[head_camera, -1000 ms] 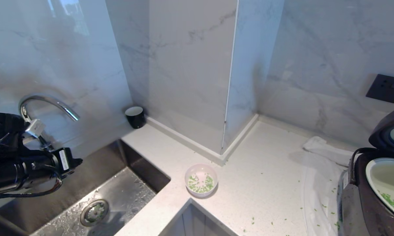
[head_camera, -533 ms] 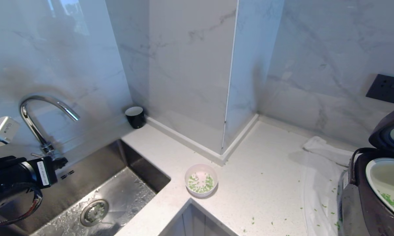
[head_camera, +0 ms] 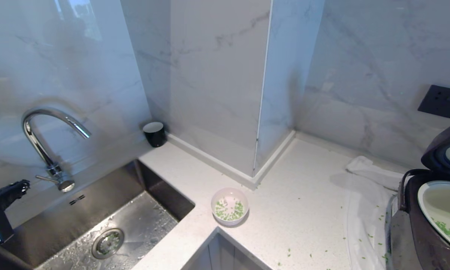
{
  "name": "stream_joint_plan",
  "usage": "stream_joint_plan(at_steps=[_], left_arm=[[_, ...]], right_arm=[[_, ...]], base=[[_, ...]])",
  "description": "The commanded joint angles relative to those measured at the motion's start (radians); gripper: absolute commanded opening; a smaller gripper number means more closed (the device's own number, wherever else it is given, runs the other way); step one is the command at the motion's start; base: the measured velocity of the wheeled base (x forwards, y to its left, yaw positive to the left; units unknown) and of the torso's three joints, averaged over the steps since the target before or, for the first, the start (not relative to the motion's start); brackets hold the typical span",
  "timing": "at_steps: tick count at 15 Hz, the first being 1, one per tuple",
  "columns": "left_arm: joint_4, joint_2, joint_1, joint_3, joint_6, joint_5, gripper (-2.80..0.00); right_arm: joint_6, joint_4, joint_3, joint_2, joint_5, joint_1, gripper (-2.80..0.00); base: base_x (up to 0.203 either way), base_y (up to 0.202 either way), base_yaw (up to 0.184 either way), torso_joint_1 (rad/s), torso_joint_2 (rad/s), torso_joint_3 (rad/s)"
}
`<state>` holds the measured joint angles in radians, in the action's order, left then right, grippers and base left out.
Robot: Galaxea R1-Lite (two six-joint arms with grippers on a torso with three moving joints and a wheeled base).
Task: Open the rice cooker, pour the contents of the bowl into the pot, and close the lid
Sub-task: Pour the water from the bowl into the rice cooker
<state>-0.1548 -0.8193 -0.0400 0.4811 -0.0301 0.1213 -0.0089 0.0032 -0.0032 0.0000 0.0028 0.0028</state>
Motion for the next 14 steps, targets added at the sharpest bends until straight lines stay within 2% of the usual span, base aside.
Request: stream_joint_plan(at_steps=[1, 3, 7, 11, 14], left_arm=[[-0.014, 0.113, 0.016, -0.021, 0.012, 0.052, -2.80], [-0.091, 0.195, 0.023, -0.072, 0.035, 0.095, -2.80], [-0.159, 0.379, 0.031, -0.171, 0.227, 0.108, -2.80], [-0.165, 0.503, 0.065, -0.204, 0.243, 0.106, -2.80], [-0.157, 0.624, 0.042, -0.273, 0.243, 0.090, -2.80]], right_arm=[[0.000, 0.000, 0.000, 0.000, 0.000, 0.000, -2.80], [0.000, 0.000, 0.000, 0.000, 0.000, 0.000, -2.80], [0.000, 0.000, 0.000, 0.000, 0.000, 0.000, -2.80], [0.000, 0.000, 0.000, 0.000, 0.000, 0.000, -2.80], [0.000, 0.000, 0.000, 0.000, 0.000, 0.000, -2.80]], base=[[0.000, 0.000, 0.000, 0.000, 0.00, 0.000], [0.000, 0.000, 0.000, 0.000, 0.00, 0.000], [0.000, 0.000, 0.000, 0.000, 0.00, 0.000], [0.000, 0.000, 0.000, 0.000, 0.00, 0.000], [0.000, 0.000, 0.000, 0.000, 0.00, 0.000]])
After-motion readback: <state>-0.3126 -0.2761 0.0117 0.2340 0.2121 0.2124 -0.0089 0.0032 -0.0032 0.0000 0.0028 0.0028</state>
